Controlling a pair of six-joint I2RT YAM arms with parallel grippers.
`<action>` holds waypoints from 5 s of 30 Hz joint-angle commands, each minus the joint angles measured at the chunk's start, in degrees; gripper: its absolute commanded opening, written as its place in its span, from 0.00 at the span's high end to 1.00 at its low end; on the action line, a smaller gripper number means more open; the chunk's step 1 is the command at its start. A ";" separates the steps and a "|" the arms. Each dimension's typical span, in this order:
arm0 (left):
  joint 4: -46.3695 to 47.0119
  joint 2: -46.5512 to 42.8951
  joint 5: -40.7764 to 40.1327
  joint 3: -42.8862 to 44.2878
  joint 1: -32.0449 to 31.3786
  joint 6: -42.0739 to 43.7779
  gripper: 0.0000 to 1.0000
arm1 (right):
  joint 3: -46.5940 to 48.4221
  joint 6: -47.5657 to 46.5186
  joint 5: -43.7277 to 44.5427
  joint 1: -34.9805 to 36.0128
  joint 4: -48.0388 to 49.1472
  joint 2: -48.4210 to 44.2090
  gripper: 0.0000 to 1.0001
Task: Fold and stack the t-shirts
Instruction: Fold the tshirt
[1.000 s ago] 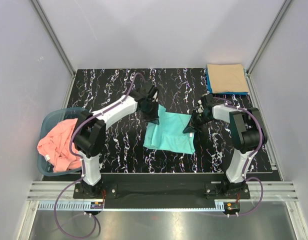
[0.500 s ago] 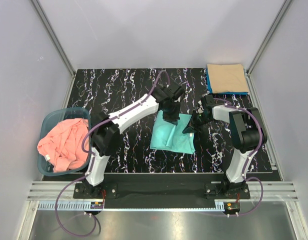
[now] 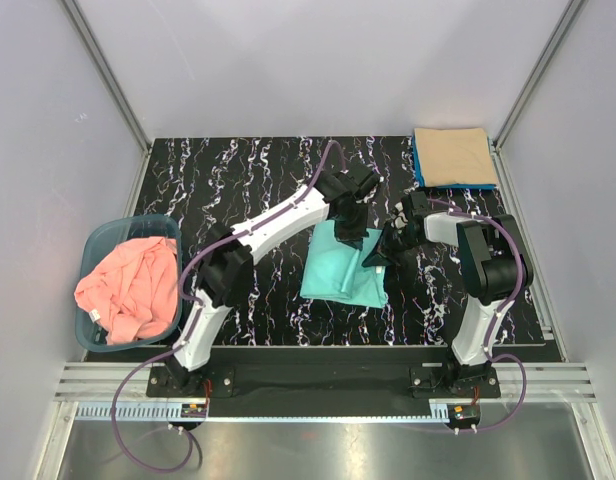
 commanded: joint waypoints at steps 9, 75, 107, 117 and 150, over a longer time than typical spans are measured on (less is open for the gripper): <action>-0.49 4.69 3.12 7.60 -1.78 -2.91 1.00 | 0.63 -0.52 0.13 -0.33 0.50 1.71 1.00; 27.37 -25.89 12.17 -38.10 6.83 6.48 0.75 | 9.15 -5.36 -5.76 0.52 -18.93 -12.72 0.89; 25.96 -24.58 17.97 -45.22 7.97 6.76 0.68 | -6.31 -0.44 -5.13 2.92 -20.08 -21.15 0.98; 29.12 -19.21 17.54 -50.22 7.97 7.90 0.70 | -10.33 -5.09 -4.88 2.23 -17.52 -11.47 1.00; 26.60 -25.64 20.54 -32.14 2.92 9.52 0.42 | -14.91 8.27 18.51 -9.55 -34.04 -39.67 0.59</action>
